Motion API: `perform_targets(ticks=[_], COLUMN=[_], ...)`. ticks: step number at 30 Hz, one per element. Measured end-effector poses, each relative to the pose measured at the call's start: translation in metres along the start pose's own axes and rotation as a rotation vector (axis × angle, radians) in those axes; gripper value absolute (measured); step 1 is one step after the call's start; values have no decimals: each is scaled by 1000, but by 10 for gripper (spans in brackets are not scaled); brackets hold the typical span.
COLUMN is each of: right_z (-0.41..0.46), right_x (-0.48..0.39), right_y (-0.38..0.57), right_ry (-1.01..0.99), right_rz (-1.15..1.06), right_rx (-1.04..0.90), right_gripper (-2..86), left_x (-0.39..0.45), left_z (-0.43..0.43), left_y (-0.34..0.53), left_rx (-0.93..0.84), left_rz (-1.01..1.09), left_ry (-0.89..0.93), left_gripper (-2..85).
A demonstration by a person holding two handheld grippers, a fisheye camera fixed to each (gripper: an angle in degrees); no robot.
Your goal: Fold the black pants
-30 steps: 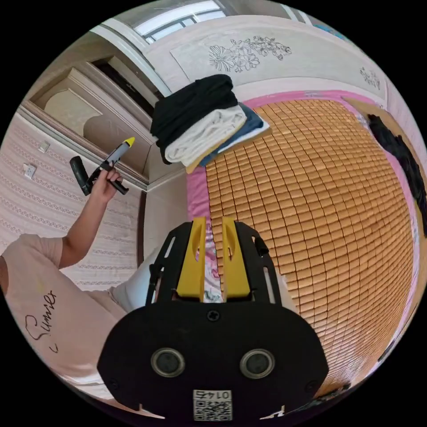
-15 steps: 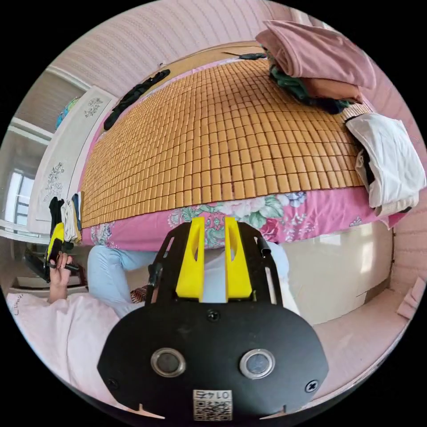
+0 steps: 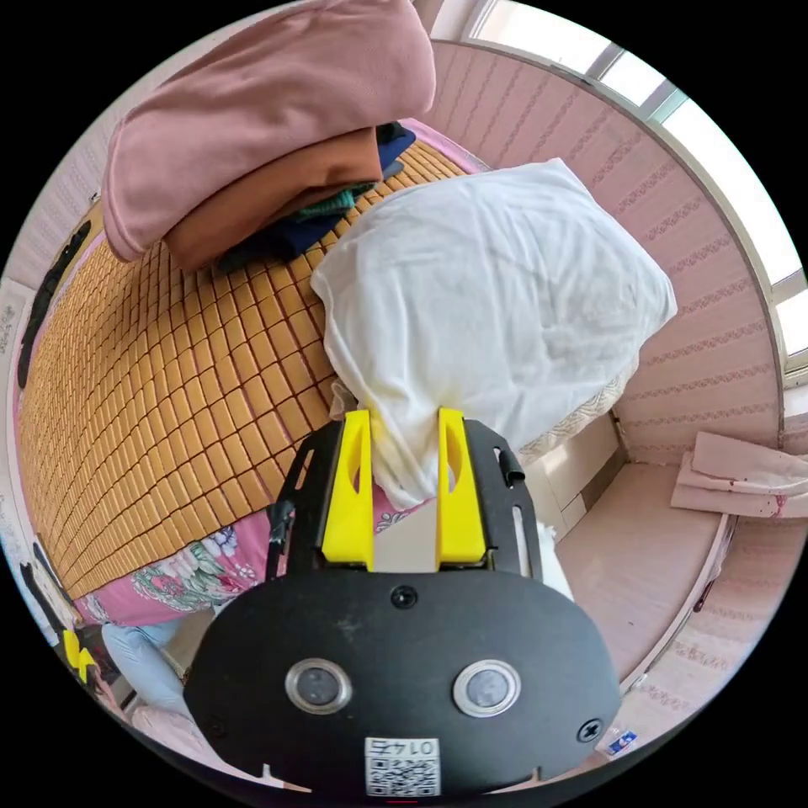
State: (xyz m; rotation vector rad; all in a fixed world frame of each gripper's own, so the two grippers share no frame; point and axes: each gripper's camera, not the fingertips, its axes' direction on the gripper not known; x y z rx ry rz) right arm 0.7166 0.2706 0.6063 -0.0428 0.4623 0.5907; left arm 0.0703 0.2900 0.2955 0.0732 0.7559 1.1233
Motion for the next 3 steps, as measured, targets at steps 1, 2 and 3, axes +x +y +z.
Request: perform_targets(ticks=[1, 2, 3], right_z=[1, -3, -11], right_x=[4, 10, 13], right_y=[-1, -1, 3], right_ry=[-17, -56, -84], right_rz=[18, 29, 17], right_rx=[-2, 21, 68], right_gripper=[96, 67, 49], left_x=[1, 0, 0], left_z=[5, 8, 9], left_y=[-4, -7, -8], left_rx=[-10, -10, -7], left_rz=[-1, -7, -12], left_ry=[-6, -12, -16], left_gripper=[64, 65, 65])
